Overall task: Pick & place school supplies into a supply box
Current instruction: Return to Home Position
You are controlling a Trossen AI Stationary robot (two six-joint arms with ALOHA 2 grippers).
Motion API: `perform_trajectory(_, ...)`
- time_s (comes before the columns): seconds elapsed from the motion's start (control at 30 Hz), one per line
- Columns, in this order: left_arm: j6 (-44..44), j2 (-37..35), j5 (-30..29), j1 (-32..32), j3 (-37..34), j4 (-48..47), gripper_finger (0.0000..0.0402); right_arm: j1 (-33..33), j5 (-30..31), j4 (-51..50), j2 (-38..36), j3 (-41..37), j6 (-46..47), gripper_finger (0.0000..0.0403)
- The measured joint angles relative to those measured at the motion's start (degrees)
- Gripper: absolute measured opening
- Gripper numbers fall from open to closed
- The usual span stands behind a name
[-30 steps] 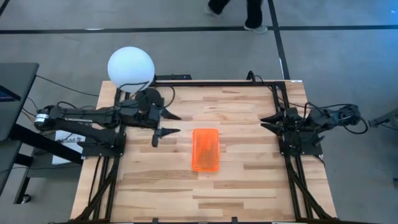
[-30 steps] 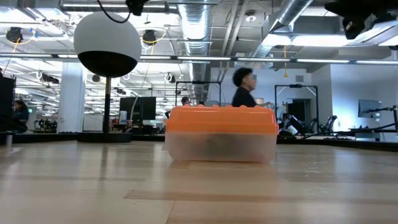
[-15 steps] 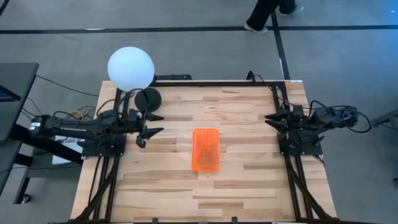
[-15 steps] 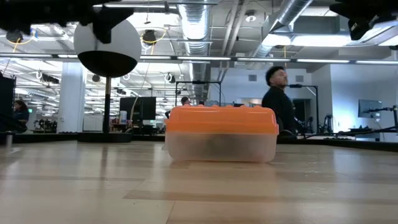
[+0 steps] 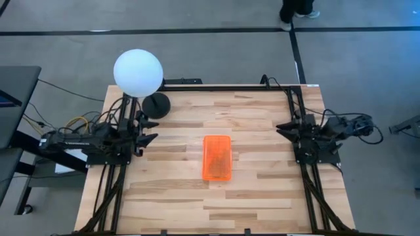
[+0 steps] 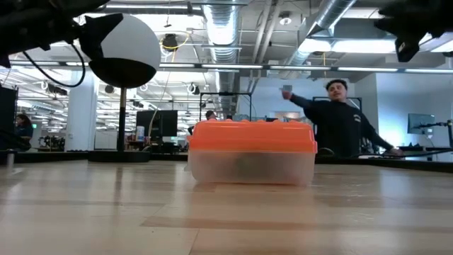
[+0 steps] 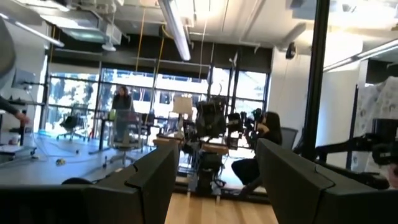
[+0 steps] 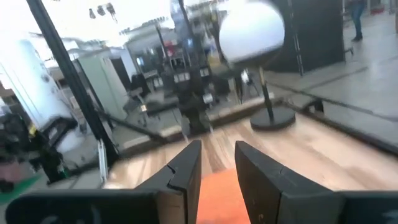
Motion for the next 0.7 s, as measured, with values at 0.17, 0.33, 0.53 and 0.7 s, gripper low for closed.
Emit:
perform_trajectory(0.17,-0.7,-6.3,0.0,0.0,-0.4,-6.8,0.0215,-0.1,0.0,1.7,-0.1,-2.7,1.2,0.0092)
perform_trajectory(0.33,-1.2,-10.3,0.0,0.0,-0.4,-11.0,0.0215,-1.1,-0.1,4.5,-0.1,-5.9,1.9,0.0092)
perform_trajectory(0.53,-2.6,-10.3,-0.1,0.0,-0.5,-12.1,0.0215,-5.2,-4.3,10.3,-0.1,-10.1,2.8,0.0092)
perform_trajectory(0.7,-3.6,-10.3,-0.3,0.0,-0.5,-12.5,0.0215,-10.3,-11.0,10.3,-0.1,-10.6,3.2,0.0092)
